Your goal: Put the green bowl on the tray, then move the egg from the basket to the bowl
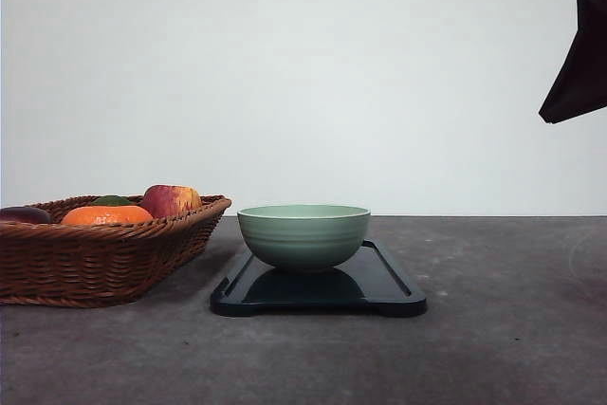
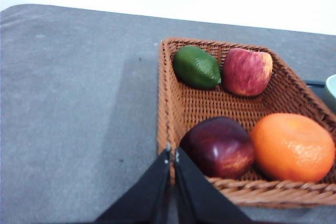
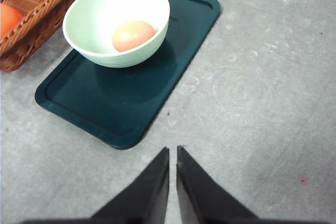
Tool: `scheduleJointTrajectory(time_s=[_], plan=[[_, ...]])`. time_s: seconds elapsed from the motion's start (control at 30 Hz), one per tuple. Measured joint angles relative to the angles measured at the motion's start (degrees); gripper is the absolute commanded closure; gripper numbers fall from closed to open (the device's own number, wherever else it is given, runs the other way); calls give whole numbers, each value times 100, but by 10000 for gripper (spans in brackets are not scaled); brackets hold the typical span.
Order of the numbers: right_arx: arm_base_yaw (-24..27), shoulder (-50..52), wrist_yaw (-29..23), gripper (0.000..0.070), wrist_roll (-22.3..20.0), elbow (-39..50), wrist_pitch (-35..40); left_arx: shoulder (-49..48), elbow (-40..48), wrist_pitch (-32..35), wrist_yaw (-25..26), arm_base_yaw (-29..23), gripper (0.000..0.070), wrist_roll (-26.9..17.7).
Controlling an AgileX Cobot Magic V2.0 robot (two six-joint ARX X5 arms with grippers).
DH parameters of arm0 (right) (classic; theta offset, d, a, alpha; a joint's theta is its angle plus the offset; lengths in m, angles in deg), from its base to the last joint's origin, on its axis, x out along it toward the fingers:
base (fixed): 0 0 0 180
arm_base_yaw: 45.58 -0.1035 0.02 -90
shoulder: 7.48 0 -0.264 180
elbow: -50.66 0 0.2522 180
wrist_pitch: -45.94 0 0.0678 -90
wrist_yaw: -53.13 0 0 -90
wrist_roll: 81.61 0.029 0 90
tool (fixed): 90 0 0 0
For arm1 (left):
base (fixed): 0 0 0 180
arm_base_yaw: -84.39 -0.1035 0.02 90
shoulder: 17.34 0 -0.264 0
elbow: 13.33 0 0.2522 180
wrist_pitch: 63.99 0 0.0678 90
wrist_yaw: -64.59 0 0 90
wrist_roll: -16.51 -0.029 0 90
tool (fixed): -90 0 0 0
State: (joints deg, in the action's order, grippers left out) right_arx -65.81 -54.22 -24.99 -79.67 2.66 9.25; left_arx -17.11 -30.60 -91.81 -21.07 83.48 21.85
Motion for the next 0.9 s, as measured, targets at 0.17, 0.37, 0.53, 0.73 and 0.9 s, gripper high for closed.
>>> scheduleJointTrajectory(time_s=[0.17,0.37,0.53,0.73,0.9], plan=[[0,0,2,683,0,0,4,6,111,268,2,0,700,-16],[0,0,3,683,0,0,4,6,164,391,-1,1,700,-29],[0,0,4,684,0,0,4,6,164,391,0,2,700,-31],[0,0,2,683,0,0,4,6,164,391,-2,2,700,-41],[0,0,-6,683,-11,0,4,6,164,391,-2,2,700,-44]])
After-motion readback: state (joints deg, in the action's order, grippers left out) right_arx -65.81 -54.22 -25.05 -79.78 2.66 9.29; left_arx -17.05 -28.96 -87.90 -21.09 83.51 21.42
